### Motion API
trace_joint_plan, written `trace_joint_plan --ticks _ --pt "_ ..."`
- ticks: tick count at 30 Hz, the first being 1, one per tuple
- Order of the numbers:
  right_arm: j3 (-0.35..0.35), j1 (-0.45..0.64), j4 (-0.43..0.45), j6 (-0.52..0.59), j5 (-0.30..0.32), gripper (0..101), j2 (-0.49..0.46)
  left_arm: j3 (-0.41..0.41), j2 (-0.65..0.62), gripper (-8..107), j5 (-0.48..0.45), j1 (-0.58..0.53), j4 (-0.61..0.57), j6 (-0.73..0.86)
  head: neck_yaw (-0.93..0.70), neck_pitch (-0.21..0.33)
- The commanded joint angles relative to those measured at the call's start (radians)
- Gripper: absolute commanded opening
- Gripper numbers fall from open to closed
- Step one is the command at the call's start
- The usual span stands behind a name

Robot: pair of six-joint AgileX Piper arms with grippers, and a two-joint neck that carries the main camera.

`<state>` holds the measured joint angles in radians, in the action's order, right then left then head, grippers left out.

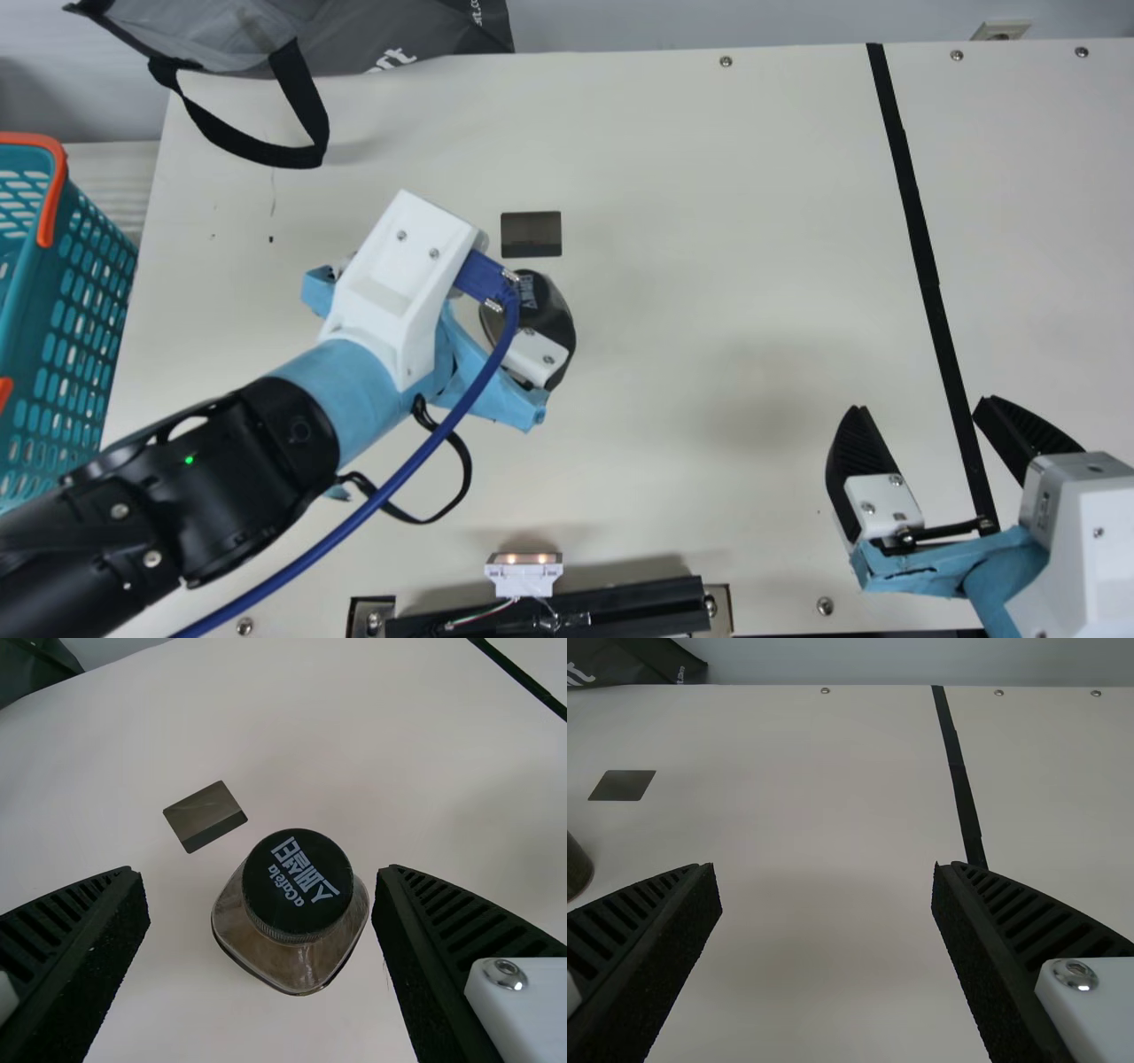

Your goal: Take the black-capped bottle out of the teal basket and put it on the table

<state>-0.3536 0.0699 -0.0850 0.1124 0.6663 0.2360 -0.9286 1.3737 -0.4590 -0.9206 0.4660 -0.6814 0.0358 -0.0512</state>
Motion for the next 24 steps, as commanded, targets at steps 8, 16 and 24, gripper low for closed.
trace_joint_plan --ticks 8,16,24 --pt "0.0 0.0 0.0 0.0 0.0 91 0.0 0.004 -0.016 107 -0.004 0.001 0.011 -0.009 -0.008 0.004" --pt "0.0 0.0 0.0 0.0 -0.001 91 0.0 -0.012 -0.053 107 -0.023 0.021 0.047 -0.029 -0.008 0.004" --pt "0.0 0.0 0.0 0.0 -0.001 91 0.0 -0.034 -0.112 107 -0.049 0.08 0.102 -0.062 -0.008 0.004"
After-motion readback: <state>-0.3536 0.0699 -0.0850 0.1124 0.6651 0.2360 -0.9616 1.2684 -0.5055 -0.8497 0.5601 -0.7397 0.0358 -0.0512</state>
